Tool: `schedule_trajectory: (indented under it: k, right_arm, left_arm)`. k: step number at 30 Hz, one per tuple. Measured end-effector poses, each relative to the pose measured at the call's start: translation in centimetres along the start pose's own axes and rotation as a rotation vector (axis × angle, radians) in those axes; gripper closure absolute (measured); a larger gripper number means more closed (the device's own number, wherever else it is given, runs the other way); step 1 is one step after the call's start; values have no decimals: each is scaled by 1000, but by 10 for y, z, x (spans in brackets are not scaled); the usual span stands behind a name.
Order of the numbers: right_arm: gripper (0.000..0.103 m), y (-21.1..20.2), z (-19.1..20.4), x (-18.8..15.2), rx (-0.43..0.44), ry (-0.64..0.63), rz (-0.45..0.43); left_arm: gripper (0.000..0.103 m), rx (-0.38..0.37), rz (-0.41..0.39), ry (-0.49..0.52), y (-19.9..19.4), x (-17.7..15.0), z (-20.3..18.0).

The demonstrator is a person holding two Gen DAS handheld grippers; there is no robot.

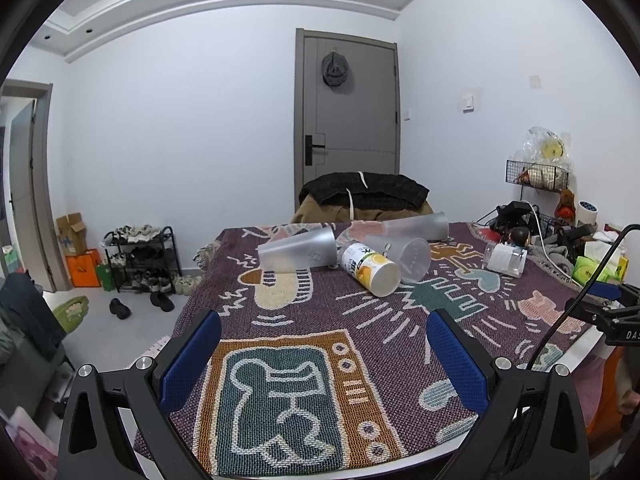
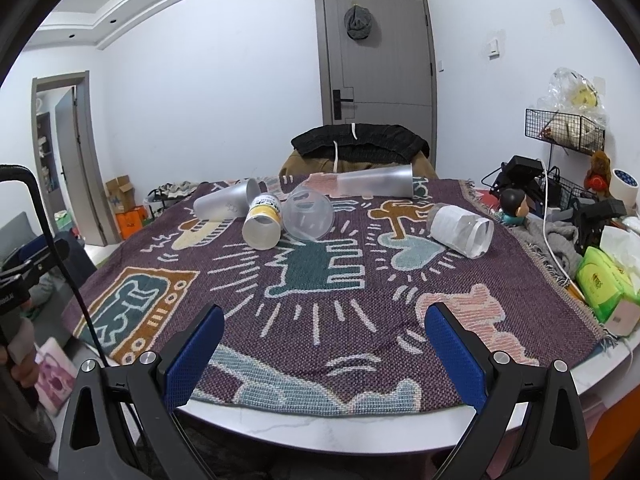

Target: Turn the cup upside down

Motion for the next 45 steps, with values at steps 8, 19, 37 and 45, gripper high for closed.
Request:
schedule_trajectory:
  k: [8, 19, 37, 45]
  right_arm:
    - [2, 0, -4, 0, -8, 10, -4]
    - [2, 7, -14, 11, -45, -16, -3]
    - [2, 34, -34, 61, -148, -101, 90]
    - [3, 62, -48, 82, -238, -240, 129]
  left_arm:
    - [0, 2, 13, 1, 3, -3, -1]
    - [1, -13, 6, 19, 7, 0, -11]
    - [1, -100, 37, -57, 36, 19, -19]
    - [1, -100, 17, -45, 47, 33, -26]
Point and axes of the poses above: each gripper's, at about its wrist camera, not at the fingertips, and y roughly the way its jaws point, z to its left, x to its top, the point moved 7 cm from there along y, roughly the way its jaws point, and after that the axes turned 9 degrees about z, right-handed, at the moved point
